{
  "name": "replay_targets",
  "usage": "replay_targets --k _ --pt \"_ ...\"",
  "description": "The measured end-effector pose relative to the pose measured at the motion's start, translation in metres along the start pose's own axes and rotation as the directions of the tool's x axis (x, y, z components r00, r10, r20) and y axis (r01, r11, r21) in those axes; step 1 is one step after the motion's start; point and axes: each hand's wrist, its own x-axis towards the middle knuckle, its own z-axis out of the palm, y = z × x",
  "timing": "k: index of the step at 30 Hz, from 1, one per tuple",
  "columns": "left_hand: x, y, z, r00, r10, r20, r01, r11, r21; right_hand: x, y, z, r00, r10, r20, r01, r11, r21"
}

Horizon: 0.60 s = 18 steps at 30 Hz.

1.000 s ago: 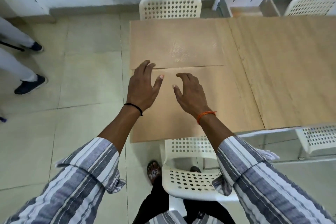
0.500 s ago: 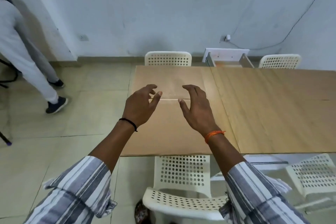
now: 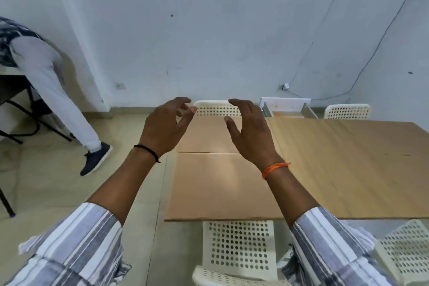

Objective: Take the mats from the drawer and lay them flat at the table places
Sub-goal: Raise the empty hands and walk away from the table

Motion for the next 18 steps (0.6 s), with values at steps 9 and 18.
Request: replay_targets --k 9,18 --pt "0.012 -0.086 -0.111 0.999 0.050 -0.016 -0.050 0.998 -0.027 0.027 -0.117 0.050 0.997 0.000 -0.079 0.003 0.999 0.035" --pt "0.046 -0.157 -0.173 0.995 0.089 -0.045 -0.093 0.991 -0.100 0.063 -0.184 0.104 0.993 0.011 -0.115 -0.007 0.999 0.037"
